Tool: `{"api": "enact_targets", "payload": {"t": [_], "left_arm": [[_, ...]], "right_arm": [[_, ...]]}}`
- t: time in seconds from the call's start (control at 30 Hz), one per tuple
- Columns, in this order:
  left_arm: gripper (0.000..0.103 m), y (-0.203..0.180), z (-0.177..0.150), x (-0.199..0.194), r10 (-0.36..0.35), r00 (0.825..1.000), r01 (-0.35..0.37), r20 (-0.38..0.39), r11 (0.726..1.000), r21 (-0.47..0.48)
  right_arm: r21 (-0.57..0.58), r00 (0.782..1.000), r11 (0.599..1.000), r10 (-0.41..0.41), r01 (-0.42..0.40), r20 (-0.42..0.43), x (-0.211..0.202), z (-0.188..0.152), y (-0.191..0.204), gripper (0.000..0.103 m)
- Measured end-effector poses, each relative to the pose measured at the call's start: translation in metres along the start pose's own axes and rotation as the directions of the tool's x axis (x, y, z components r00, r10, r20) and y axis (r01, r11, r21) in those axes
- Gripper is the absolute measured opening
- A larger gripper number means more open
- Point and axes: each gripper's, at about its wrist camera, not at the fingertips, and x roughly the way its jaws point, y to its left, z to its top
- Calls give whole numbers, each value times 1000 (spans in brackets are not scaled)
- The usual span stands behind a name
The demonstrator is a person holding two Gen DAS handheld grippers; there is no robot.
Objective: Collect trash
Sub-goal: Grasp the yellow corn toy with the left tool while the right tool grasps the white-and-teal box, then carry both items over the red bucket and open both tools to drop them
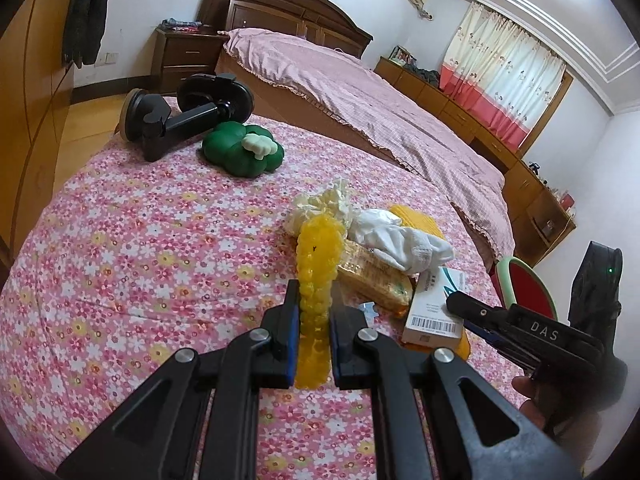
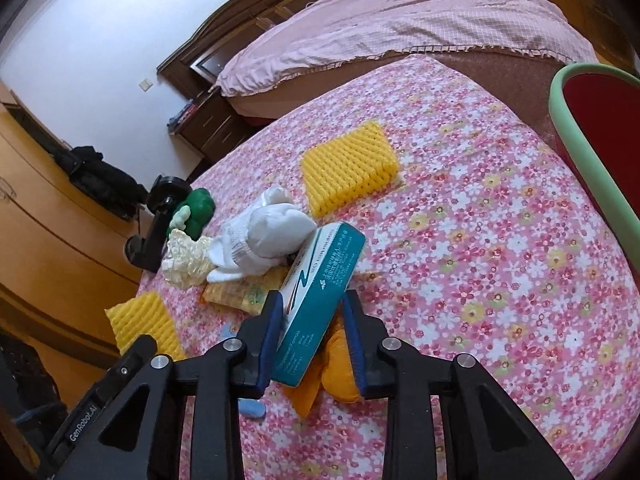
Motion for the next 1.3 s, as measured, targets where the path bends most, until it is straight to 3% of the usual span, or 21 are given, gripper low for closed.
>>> {"api": "enact_targets", "payload": {"t": [0.3,0.73,1.3], "left_arm": [[11,-10,-6,-13,9,1000,-10,17,1000,27],[11,-41,-9,-30,-46,999,44,20,996,73],[11,-112,-12,-26,-155,986,163,-64,974,155]], "right_arm": [[-49,998,998,31,-28,49,-17,-7,5,23],[-77,987,995,70,-60,143,-69,-17,0,22],[-14,950,1000,17,-13,311,-144,-18,-53,22]]}}
